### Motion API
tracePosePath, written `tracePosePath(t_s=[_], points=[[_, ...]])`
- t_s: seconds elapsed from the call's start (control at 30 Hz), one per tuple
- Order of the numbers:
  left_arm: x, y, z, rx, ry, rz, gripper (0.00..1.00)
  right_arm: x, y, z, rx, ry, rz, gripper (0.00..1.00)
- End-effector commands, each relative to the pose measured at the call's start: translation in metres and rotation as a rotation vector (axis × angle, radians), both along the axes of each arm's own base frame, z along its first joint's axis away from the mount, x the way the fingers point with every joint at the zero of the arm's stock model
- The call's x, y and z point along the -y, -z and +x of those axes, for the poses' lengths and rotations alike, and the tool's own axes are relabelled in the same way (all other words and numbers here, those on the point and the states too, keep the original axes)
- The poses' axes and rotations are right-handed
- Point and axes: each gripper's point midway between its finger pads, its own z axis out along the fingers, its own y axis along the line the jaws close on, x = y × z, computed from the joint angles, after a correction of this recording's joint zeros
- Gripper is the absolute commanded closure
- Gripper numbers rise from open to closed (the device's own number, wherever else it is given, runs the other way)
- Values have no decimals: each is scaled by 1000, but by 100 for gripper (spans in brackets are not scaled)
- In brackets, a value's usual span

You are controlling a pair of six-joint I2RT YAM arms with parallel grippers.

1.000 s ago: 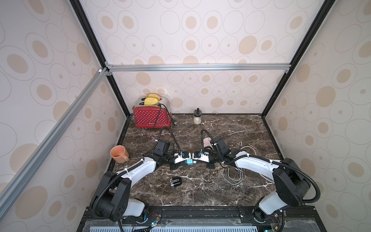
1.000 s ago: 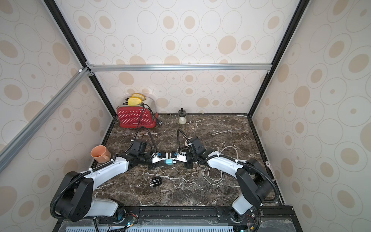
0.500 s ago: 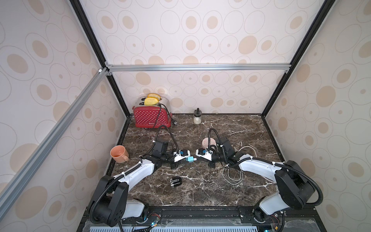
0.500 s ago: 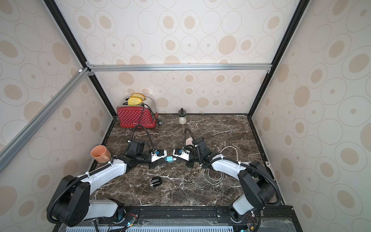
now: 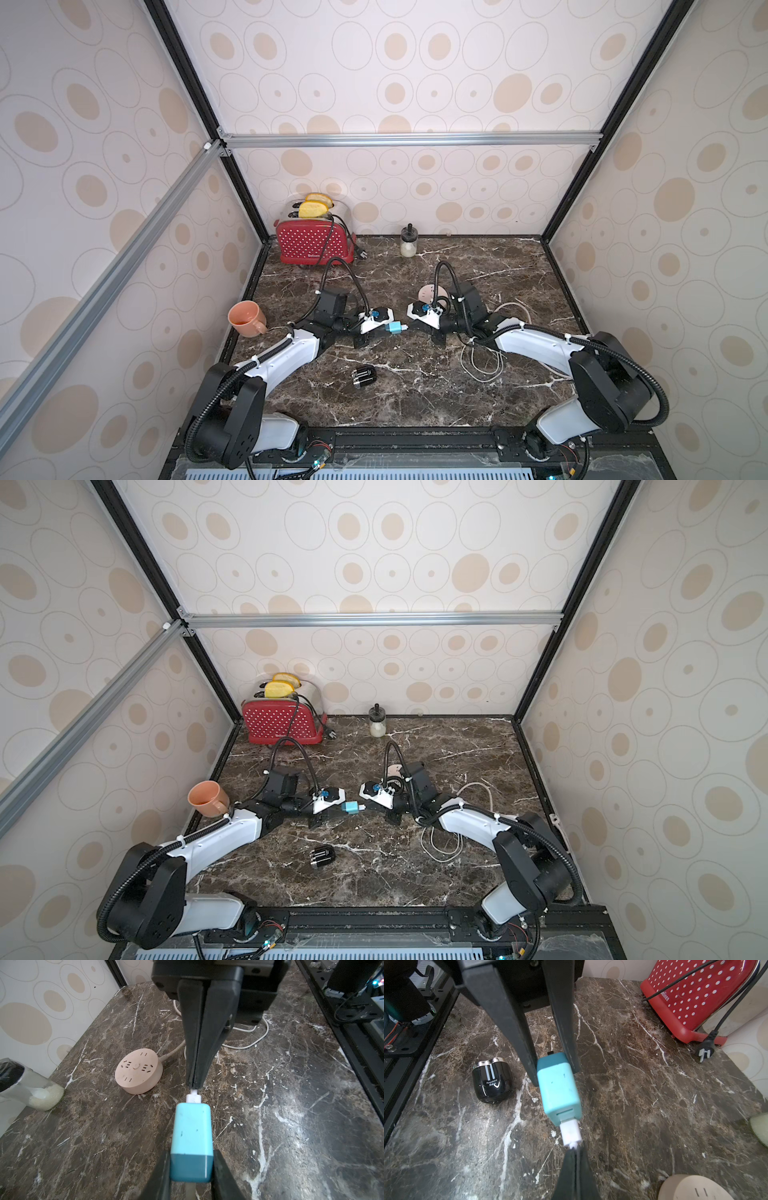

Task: Charge the electric shaver
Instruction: Insert the charging cable into the plug.

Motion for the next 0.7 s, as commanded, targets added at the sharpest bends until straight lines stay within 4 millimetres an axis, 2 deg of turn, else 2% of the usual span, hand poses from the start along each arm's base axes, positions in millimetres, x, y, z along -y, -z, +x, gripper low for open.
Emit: tracePosePath(t_s=[0.0,0.1,0.27,0.4,0.5,0.6,0.67], points=[[15,-29,-1,82,67,-83,100,-22,-33,-18,0,-127,112,100],[11,-22,-2,82,59,-46,100,-15,-37,-10,-42,-67,106,93],[2,-14,2,73,26,-21,100,6,-51,7,-175,70,102,56],[-2,-15,11,117,-9,-1,100,15,-60,7,-297,160,80,36],[-4,-14,15,143,-28,16,100,17,-65,3,-443,221,71,28],[-7,-14,20,169,-51,26,100,12,-72,-6,-645,248,93,24],[-8,-15,25,191,-74,23,100,5,-76,-12,-809,253,125,12]])
